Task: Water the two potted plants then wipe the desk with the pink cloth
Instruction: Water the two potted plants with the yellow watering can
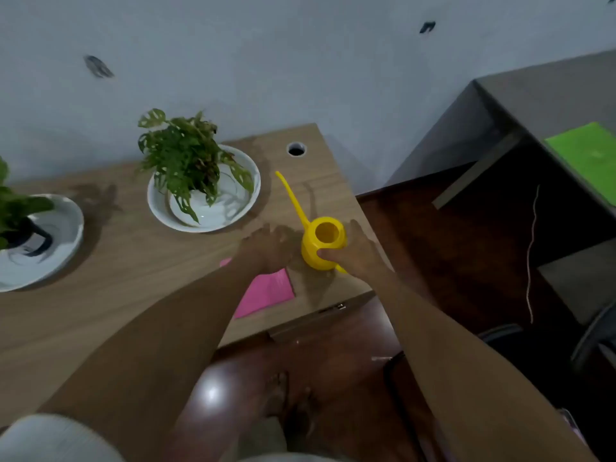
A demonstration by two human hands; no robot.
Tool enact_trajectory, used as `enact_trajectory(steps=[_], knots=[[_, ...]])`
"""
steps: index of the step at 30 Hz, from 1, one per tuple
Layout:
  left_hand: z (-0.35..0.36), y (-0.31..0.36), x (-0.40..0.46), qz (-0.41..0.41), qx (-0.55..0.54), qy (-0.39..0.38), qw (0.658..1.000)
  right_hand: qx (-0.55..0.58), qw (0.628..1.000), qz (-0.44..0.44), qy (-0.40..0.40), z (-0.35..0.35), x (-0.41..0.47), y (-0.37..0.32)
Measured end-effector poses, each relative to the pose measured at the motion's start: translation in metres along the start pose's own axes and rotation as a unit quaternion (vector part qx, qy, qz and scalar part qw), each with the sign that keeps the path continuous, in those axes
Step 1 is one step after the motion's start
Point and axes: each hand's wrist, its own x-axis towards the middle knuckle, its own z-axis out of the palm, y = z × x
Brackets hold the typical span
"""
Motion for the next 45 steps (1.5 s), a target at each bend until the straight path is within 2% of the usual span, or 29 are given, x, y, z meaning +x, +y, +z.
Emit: enact_trajectory(steps=[4, 7, 13, 30, 38, 45], knots=[[0.013, 0.000, 0.013, 0.010, -0.001, -0.029, 1.000, 0.134, 0.990, -0.049, 0.019, 0.014, 0.004, 0.010], [0.030, -0.004, 0.025, 0.016, 0.014, -0.026, 0.999, 0.179, 0.981, -0.066, 0.040, 0.024, 0.007, 0.014], [0.051, -0.014, 0.036, -0.001, 0.000, -0.025, 1.000, 0.177, 0.977, -0.073, 0.091, 0.040, 0.008, 0.018], [0.053, -0.023, 0.038, 0.006, -0.006, -0.010, 1.000, 0.214, 0.964, -0.100, 0.125, 0.055, 0.005, 0.013], [0.043, -0.064, 0.005, -0.014, -0.010, 0.007, 1.000, 0.242, 0.951, -0.139, 0.133, 0.051, -0.027, -0.036], [0.028, -0.128, -0.025, -0.018, -0.007, 0.022, 1.000, 0.226, 0.950, -0.139, 0.166, 0.081, -0.067, -0.096]])
